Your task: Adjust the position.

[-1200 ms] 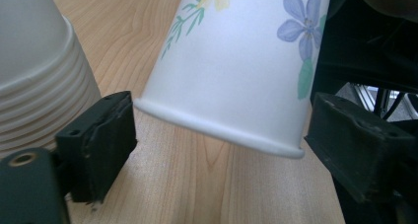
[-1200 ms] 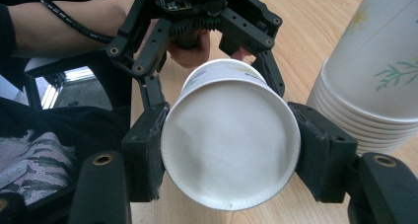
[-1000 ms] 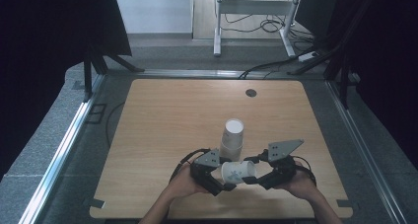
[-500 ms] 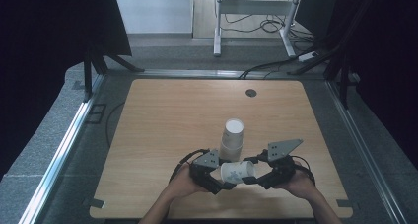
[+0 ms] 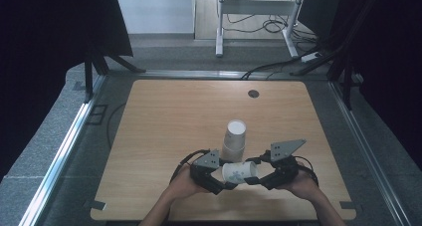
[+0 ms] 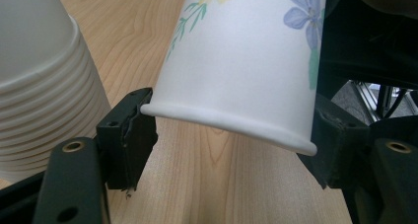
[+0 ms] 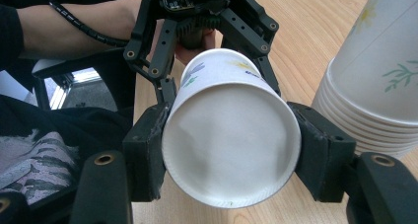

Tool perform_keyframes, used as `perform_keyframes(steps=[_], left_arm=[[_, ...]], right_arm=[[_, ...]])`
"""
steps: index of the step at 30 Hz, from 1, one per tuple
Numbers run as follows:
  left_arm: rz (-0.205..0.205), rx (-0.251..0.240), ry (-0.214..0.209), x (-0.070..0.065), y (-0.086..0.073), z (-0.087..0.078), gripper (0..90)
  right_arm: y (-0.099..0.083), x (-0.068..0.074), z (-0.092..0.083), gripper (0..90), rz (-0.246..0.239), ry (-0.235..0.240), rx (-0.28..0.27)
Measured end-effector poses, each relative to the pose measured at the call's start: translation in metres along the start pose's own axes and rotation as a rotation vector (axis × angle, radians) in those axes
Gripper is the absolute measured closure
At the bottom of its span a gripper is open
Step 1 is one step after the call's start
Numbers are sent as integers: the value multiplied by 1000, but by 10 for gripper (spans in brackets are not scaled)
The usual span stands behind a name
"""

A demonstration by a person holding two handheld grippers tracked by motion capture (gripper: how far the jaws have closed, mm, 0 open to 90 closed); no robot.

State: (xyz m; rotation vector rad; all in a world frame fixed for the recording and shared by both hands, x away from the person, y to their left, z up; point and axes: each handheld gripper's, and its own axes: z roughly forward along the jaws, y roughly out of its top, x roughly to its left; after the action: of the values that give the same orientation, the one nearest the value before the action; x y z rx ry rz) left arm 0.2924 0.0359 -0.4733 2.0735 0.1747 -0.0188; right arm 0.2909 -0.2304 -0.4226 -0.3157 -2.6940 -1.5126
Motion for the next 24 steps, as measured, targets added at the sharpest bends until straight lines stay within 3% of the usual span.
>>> perform_keyframes(steps=[10, 18, 24], left_arm=[[23, 3, 4, 0, 1, -3, 301], [54, 62, 14, -1, 7, -4, 310], [84, 129, 35, -1, 13, -4, 310]], right_arm=[[-4, -2, 0, 365, 12, 7, 18], [-2, -1, 2, 351, 13, 0, 58], [3, 1, 0, 288, 13, -31, 78]])
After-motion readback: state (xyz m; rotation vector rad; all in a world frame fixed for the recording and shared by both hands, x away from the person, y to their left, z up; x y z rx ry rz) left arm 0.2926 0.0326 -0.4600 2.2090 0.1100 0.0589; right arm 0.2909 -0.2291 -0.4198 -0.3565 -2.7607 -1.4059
